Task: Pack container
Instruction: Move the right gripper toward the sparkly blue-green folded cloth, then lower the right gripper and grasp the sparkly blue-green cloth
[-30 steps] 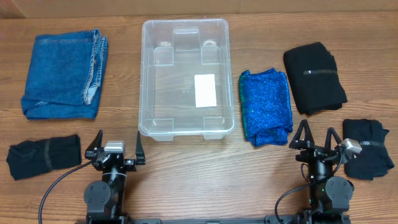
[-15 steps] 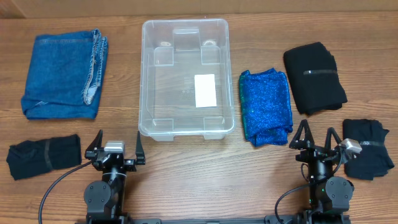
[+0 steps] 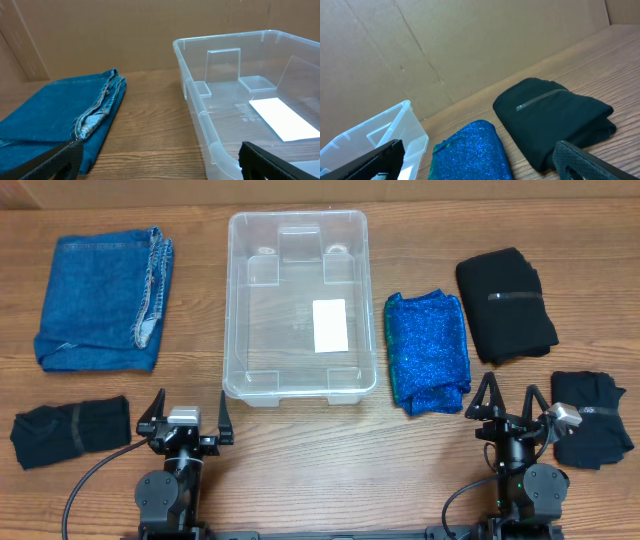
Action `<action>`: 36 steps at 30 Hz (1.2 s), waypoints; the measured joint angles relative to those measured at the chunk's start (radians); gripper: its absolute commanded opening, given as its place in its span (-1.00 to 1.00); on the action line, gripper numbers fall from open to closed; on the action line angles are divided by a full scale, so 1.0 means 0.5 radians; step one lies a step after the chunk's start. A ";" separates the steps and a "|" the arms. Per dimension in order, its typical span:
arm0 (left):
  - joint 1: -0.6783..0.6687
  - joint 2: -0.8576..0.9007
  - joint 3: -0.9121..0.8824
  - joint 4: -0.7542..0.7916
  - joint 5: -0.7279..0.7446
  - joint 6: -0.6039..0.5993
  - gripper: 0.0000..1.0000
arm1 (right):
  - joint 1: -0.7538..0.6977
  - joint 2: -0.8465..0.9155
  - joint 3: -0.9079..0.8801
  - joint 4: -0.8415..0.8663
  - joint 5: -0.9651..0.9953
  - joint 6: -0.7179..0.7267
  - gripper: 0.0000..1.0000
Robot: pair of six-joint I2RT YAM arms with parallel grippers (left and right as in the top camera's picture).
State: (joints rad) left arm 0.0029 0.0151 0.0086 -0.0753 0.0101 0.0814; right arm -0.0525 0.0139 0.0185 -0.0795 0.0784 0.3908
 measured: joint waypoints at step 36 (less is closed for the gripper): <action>-0.001 0.000 -0.001 -0.002 -0.014 0.001 1.00 | 0.000 2.895 2.628 -1.847 -0.598 -0.961 1.00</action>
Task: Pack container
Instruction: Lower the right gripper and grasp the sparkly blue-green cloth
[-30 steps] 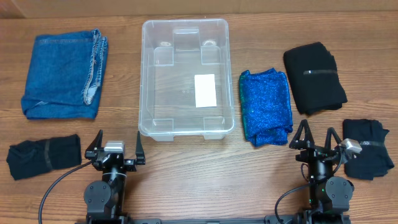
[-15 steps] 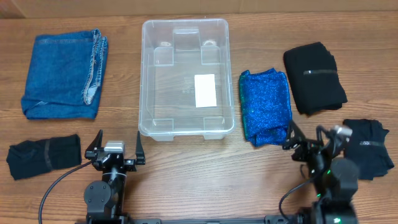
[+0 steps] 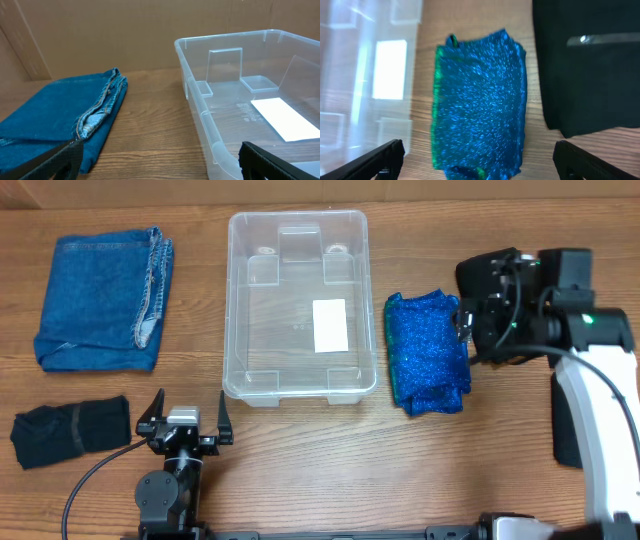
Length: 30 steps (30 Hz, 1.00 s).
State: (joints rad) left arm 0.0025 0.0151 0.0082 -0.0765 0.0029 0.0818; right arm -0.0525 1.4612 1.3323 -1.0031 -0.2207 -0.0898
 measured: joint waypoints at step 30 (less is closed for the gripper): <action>0.000 0.000 0.000 0.000 0.000 0.000 1.00 | -0.090 0.935 0.005 0.383 -0.177 -0.235 0.98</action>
State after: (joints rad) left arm 0.0025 0.0151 0.0082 -0.0765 0.0029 0.0818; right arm -0.0975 1.9285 1.3350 -0.8116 -0.3092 -0.2073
